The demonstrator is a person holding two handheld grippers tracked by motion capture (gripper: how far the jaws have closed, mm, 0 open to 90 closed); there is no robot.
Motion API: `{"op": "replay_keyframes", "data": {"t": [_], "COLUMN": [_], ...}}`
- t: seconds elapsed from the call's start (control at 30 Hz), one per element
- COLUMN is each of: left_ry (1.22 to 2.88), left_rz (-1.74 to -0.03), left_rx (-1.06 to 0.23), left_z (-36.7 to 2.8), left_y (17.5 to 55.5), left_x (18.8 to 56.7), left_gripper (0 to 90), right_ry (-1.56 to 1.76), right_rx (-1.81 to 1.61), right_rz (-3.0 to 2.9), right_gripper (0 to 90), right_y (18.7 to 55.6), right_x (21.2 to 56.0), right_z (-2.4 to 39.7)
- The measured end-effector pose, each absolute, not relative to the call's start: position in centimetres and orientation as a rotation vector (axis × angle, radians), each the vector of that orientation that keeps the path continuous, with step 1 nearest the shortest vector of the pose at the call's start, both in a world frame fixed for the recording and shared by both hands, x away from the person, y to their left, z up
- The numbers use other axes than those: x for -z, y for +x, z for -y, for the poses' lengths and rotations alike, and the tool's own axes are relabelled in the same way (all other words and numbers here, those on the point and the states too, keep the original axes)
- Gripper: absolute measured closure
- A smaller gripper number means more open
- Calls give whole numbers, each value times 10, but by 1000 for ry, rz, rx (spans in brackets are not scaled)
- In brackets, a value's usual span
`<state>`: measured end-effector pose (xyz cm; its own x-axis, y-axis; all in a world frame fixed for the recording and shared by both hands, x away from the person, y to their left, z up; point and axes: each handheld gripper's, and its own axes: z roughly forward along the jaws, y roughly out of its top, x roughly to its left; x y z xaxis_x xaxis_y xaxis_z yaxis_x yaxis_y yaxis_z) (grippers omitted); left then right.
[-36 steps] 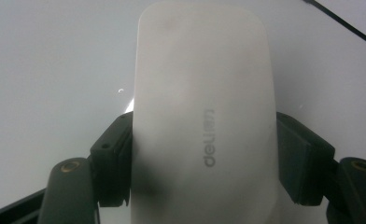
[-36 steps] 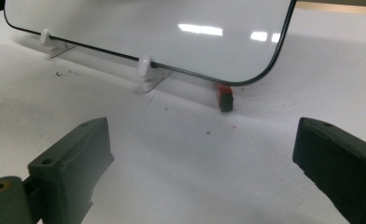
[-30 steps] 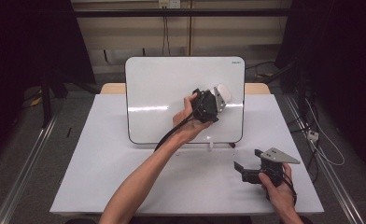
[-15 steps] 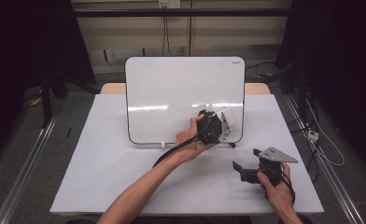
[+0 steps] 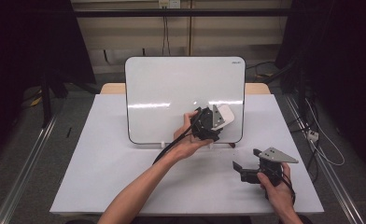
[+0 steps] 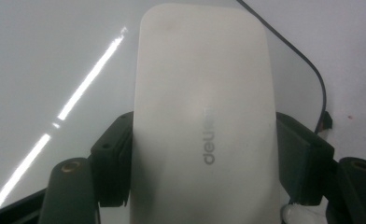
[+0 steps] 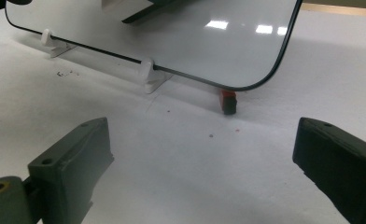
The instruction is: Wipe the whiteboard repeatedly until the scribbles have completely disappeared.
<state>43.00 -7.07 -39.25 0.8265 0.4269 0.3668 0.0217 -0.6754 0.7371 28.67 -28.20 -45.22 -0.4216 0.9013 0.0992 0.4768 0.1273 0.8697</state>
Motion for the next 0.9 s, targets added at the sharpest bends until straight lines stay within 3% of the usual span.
{"op": "replay_keyframes", "data": {"t": [0.27, 0.9], "left_ry": [2176, 2105], "left_rz": [-355, -419], "left_rx": [-650, -732], "left_z": [57, 12], "left_y": [423, 416], "left_x": [386, 364], "left_gripper": [308, 308], "right_ry": [1331, 1324], "right_rx": [-1234, -1227], "right_rz": [-1954, -1960], "right_gripper": [41, 40], "right_y": [288, 290], "right_x": [452, 453], "right_z": [281, 278]}}
